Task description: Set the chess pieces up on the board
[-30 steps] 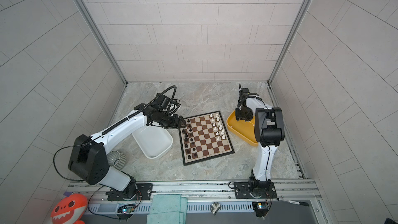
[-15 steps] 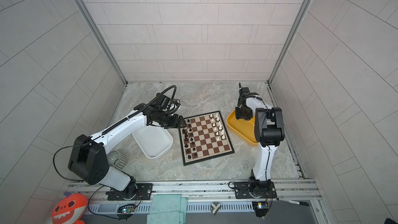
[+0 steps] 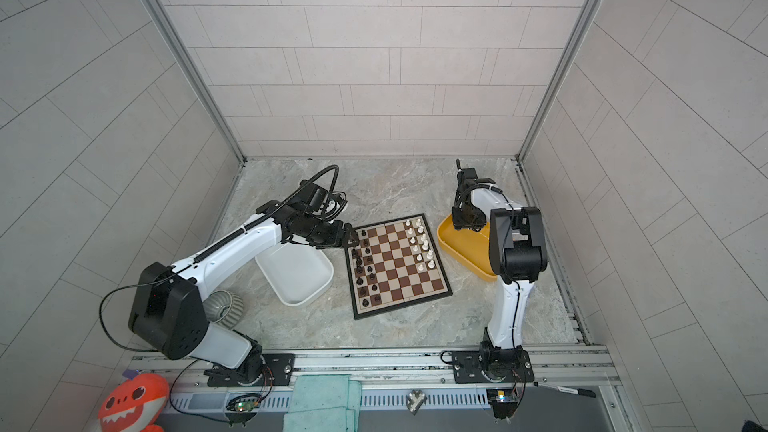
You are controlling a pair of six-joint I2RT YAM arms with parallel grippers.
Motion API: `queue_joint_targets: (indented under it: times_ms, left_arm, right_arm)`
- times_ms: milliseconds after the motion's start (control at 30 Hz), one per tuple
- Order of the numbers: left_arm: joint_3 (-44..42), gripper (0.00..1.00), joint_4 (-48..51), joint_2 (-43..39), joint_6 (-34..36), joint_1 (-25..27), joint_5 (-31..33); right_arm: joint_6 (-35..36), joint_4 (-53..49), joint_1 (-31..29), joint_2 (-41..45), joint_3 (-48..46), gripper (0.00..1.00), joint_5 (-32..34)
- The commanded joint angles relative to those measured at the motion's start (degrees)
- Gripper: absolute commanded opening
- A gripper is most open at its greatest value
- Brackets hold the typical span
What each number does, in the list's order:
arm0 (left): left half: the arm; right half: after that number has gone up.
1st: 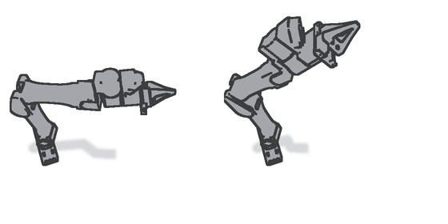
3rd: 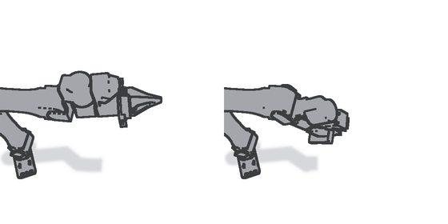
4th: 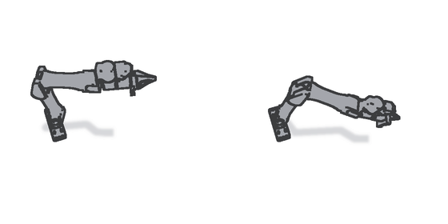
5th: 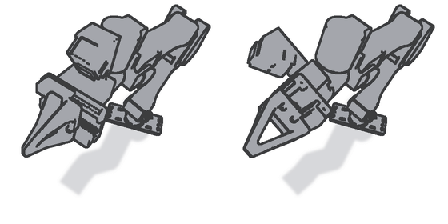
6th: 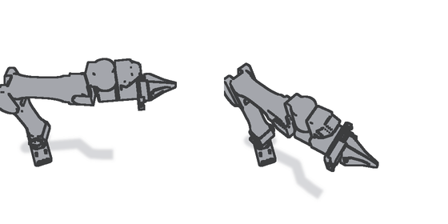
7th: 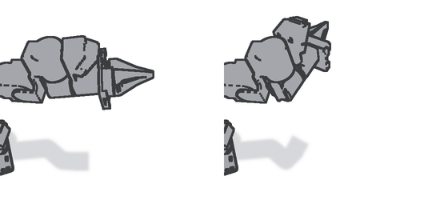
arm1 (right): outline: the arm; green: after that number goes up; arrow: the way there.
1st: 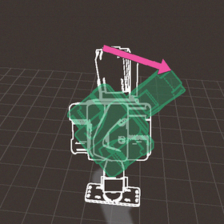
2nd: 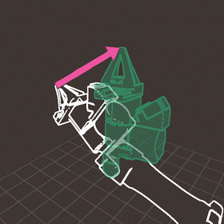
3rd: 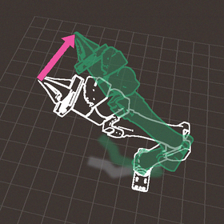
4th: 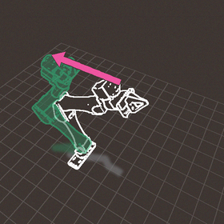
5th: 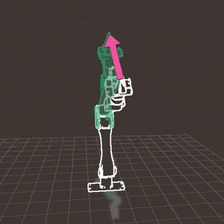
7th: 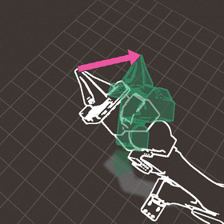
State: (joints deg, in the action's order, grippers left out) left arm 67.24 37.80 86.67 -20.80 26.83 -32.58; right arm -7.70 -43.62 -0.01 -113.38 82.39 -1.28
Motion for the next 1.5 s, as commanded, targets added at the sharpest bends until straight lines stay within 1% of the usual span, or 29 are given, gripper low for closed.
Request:
queue_joint_targets:
  times_ms: [0, 100, 300, 433, 567, 600, 733, 767, 867, 900, 967, 1000, 1033, 1067, 1167, 1233, 1333, 1467]
  left_arm:
    - [-0.62, 0.72, -0.45, -1.53, -0.12, 0.30, -0.35]
    - [-0.62, 0.72, -0.54, -1.77, -0.27, 0.25, -0.36]
    - [-0.78, 0.72, -0.42, -1.90, -0.29, 0.28, -0.22]
    - [-0.88, 0.72, -0.63, -1.81, -0.30, 0.26, -0.38]
    - [-1.05, 0.72, -0.97, -1.51, -0.59, 0.25, -0.77]
    - [-1.04, 0.72, -0.98, -1.51, -0.62, 0.24, -0.74]
    - [-1.15, 0.72, -0.91, -1.86, -0.46, 0.24, -0.47]
    - [-1.19, 0.72, -0.93, -1.81, -0.45, 0.22, -0.46]
    - [-1.39, 0.72, -0.86, -1.81, -0.45, 0.26, -0.46]
    - [-1.41, 0.72, -0.80, -1.86, -0.39, 0.26, -0.49]
    - [-1.38, 0.72, -0.87, -1.82, -0.38, 0.28, -0.48]
    - [-1.37, 0.72, -0.80, -1.83, -0.38, 0.29, -0.56]
    - [-1.35, 0.72, -0.89, -1.70, -0.38, 0.24, -0.56]
    - [-1.41, 0.72, -0.95, -1.62, -0.38, 0.24, -0.59]
    - [-1.02, 0.72, -0.88, -1.51, -0.38, 0.31, -0.69]
    - [-0.89, 0.72, -0.63, -1.60, -0.32, 0.24, -0.57]
    - [-0.96, 0.72, -0.48, -1.73, -0.30, 0.25, -0.47]
    - [-0.94, 0.72, -0.53, -1.76, -0.11, 0.24, -0.37]
  right_arm:
    - [1.65, 2.04, -0.10, 0.44, 0.10, 0.51, 0.74]
    - [2.07, 2.79, 0.03, -1.04, 0.75, 0.52, -0.81]
    - [1.09, 4.26, 0.41, -0.97, -0.70, 0.50, -7.37]
    - [-0.16, 5.64, 0.45, 1.13, -3.77, 0.44, -12.07]
    - [-2.13, 7.60, 0.46, 2.64, -6.18, 0.27, -15.31]
    - [-2.29, 7.54, 0.53, 2.71, -6.34, 0.25, -15.65]
    - [-4.01, 7.40, 0.47, 5.70, -8.53, 0.23, -16.91]
    - [-4.52, 7.77, 0.50, 6.99, -9.17, 0.24, -16.88]
    - [-5.36, 6.53, 0.52, 10.14, -9.05, 0.32, -15.60]
    - [-4.90, 4.84, 0.51, 10.30, -7.85, 0.35, -13.67]
    - [-3.97, 1.67, 0.48, 9.32, -5.09, 0.40, -10.83]
    - [-3.75, 1.22, 0.46, 8.40, -4.17, 0.45, -9.30]
    - [-3.54, 1.04, 0.51, 7.19, -3.40, 0.49, -8.53]
    - [-3.25, 0.80, 0.52, 5.98, -2.33, 0.50, -8.51]
    - [-2.37, 0.81, 0.52, 1.47, 0.68, 0.50, -8.20]
    - [-1.23, -0.01, 0.50, -1.26, 3.25, 0.50, -6.56]
    - [-0.48, 0.05, 0.56, -3.66, 4.68, 0.50, -7.61]
    - [-0.21, 0.21, 0.71, -4.77, 4.07, 0.46, -9.83]
